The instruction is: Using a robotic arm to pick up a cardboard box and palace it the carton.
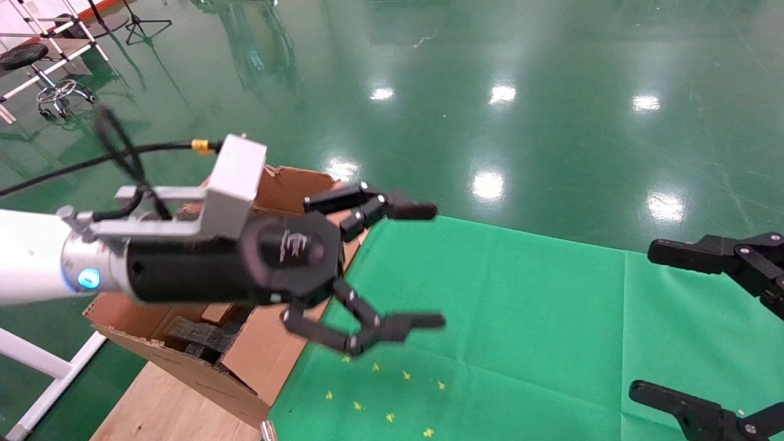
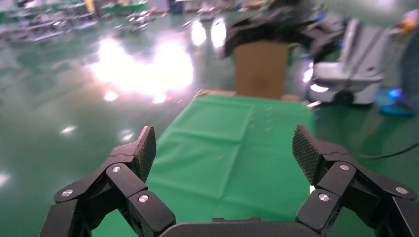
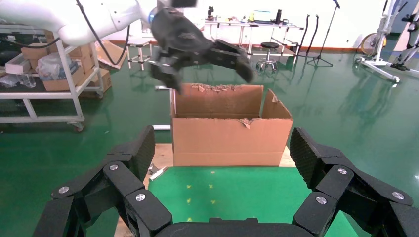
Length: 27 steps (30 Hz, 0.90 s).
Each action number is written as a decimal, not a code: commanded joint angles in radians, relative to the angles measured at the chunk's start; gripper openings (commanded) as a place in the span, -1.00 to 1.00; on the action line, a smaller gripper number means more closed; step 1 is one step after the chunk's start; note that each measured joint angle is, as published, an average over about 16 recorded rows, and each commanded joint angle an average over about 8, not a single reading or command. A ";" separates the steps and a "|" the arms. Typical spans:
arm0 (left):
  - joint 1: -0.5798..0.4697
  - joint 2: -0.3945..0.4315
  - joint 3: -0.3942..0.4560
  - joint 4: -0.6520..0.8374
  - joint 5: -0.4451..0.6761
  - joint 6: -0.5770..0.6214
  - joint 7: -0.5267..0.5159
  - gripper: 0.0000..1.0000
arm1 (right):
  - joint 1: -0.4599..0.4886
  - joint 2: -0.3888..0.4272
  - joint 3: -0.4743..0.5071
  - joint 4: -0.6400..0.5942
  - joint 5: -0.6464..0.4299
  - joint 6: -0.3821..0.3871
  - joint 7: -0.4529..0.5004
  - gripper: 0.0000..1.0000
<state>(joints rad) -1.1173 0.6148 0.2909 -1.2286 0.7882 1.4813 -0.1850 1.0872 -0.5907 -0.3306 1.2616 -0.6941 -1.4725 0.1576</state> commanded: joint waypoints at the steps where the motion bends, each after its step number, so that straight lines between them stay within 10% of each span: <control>1: 0.025 -0.002 -0.006 -0.032 -0.033 0.008 -0.002 1.00 | 0.000 0.000 0.000 0.000 0.000 0.000 0.000 1.00; 27: 0.049 -0.005 -0.013 -0.063 -0.066 0.016 -0.004 1.00 | 0.000 0.000 0.000 0.000 0.000 0.000 0.000 1.00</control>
<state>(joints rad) -1.0679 0.6102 0.2774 -1.2917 0.7214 1.4978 -0.1887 1.0871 -0.5905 -0.3307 1.2613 -0.6938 -1.4722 0.1575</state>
